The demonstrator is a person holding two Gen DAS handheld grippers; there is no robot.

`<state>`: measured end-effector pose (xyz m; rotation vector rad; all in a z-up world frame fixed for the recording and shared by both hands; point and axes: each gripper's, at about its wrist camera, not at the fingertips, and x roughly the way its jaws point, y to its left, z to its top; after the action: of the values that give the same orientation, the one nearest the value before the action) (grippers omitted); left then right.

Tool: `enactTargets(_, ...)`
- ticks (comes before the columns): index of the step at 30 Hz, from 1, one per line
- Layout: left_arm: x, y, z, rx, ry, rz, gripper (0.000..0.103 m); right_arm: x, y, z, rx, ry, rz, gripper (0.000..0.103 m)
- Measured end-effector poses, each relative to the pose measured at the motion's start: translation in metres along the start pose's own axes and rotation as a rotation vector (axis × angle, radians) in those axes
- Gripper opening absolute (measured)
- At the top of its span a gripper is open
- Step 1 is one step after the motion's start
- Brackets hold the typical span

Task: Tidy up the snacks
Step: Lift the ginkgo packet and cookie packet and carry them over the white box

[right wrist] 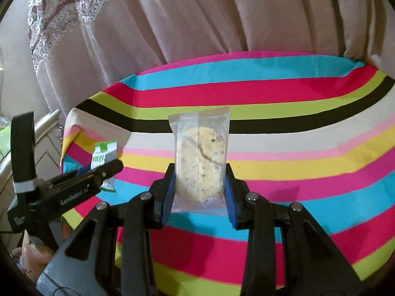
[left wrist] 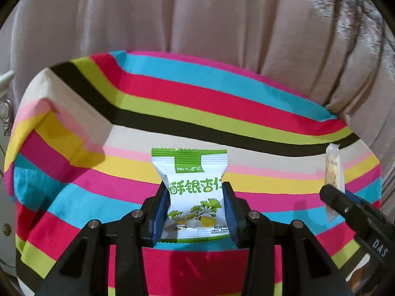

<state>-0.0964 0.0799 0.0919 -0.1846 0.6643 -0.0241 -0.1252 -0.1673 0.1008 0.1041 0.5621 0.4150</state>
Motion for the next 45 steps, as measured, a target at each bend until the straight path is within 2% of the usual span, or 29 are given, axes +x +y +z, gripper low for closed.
enactTargets(15,-0.085,-0.078,-0.039,0.131,-0.043,-0.069,0.043,-0.107,-0.005,-0.026,-0.012,-0.104,-0.031,0.04)
enactTargets(19,-0.107,-0.09,-0.042,0.146,-0.078,-0.082,0.043,-0.137,-0.004,-0.028,-0.03,-0.156,-0.049,0.04)
enactTargets(24,-0.145,-0.11,-0.042,0.196,-0.162,-0.095,0.043,-0.183,0.003,-0.029,-0.079,-0.24,-0.08,0.04)
enactTargets(32,-0.198,-0.143,-0.047,0.266,-0.255,-0.135,0.043,-0.241,0.007,-0.04,-0.106,-0.314,-0.113,0.04)
enactTargets(36,-0.219,-0.171,-0.057,0.336,-0.282,-0.181,0.043,-0.274,-0.003,-0.052,-0.114,-0.33,-0.16,0.04)
enactTargets(45,-0.258,-0.238,-0.09,0.498,-0.342,-0.291,0.043,-0.349,-0.043,-0.095,-0.042,-0.364,-0.301,0.04)
